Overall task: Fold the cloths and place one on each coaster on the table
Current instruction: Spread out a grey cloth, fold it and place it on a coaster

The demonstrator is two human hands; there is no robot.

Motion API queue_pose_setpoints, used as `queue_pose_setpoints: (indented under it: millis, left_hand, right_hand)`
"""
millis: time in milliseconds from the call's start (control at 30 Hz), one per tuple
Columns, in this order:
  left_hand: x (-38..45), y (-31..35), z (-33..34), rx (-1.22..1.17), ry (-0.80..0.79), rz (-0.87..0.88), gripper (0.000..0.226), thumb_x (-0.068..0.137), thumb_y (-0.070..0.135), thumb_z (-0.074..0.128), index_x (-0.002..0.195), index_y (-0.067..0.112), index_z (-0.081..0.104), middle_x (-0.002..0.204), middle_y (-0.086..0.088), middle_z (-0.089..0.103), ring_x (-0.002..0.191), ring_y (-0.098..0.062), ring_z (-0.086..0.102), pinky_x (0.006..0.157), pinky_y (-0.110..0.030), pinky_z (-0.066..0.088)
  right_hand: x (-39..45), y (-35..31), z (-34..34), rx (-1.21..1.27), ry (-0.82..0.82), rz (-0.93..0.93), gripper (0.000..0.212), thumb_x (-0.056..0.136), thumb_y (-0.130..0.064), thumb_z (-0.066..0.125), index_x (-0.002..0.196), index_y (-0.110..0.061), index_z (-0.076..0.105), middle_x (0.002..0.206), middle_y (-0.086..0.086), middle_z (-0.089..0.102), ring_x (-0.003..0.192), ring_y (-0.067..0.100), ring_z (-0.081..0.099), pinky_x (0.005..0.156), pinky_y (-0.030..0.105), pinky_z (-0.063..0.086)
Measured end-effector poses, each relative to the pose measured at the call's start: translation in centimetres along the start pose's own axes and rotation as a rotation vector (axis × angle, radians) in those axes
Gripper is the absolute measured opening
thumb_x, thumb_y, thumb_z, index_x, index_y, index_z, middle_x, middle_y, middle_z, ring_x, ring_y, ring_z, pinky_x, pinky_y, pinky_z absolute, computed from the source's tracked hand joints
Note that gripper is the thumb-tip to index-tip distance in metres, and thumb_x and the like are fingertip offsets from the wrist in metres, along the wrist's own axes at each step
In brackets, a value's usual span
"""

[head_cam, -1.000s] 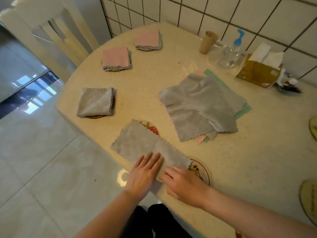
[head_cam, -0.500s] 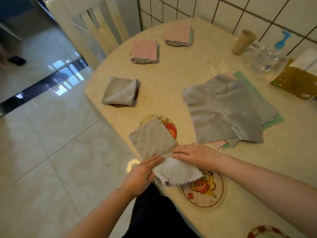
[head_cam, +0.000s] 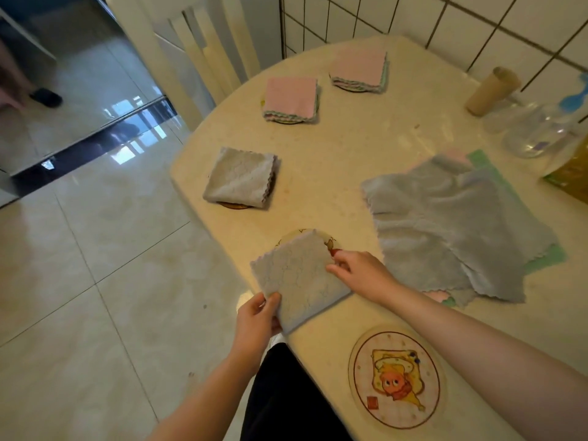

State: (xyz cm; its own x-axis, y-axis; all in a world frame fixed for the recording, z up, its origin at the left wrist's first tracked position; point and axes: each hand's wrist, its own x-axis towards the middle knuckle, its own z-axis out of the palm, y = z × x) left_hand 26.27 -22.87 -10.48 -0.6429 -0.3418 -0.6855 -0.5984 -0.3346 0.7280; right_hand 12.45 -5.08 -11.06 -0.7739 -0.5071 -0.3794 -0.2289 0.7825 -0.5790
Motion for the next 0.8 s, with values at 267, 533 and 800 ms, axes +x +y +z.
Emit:
queue_pose_setpoints:
  millis: [267, 533, 800]
  left_hand:
    - [1.0, -0.2, 0.2, 0.026, 0.12, -0.096, 0.022, 0.095, 0.022, 0.057, 0.094, 0.001, 0.066, 0.092, -0.013, 0.071, 0.083, -0.027, 0.071, 0.063, -0.033, 0.059]
    - [0.2, -1.1, -0.7, 0.525, 0.299, 0.013, 0.041, 0.065, 0.053, 0.078, 0.078, 0.02, 0.058, 0.065, 0.004, 0.068, 0.053, -0.01, 0.067, 0.06, -0.041, 0.059]
    - [0.4, -0.8, -0.2, 0.596, 0.264, -0.019, 0.034, 0.072, 0.042, 0.077, 0.072, 0.012, 0.059, 0.057, -0.002, 0.067, 0.046, -0.016, 0.067, 0.06, -0.042, 0.06]
  right_hand:
    - [1.8, -1.4, 0.3, -0.208, -0.042, 0.137, 0.033, 0.093, -0.046, 0.045, 0.083, -0.016, 0.055, 0.072, -0.001, 0.059, 0.063, 0.02, 0.054, 0.051, 0.03, 0.035]
    - [3.7, -4.4, -0.5, -0.181, 0.044, 0.158, 0.03, 0.085, -0.032, 0.053, 0.11, -0.017, 0.046, 0.108, 0.002, 0.057, 0.092, 0.023, 0.057, 0.076, 0.038, 0.052]
    - [5.6, -6.7, 0.7, 0.026, 0.015, 0.341, 0.054, 0.082, -0.033, 0.067, 0.121, -0.006, 0.04, 0.122, 0.014, 0.051, 0.098, 0.028, 0.055, 0.069, 0.031, 0.044]
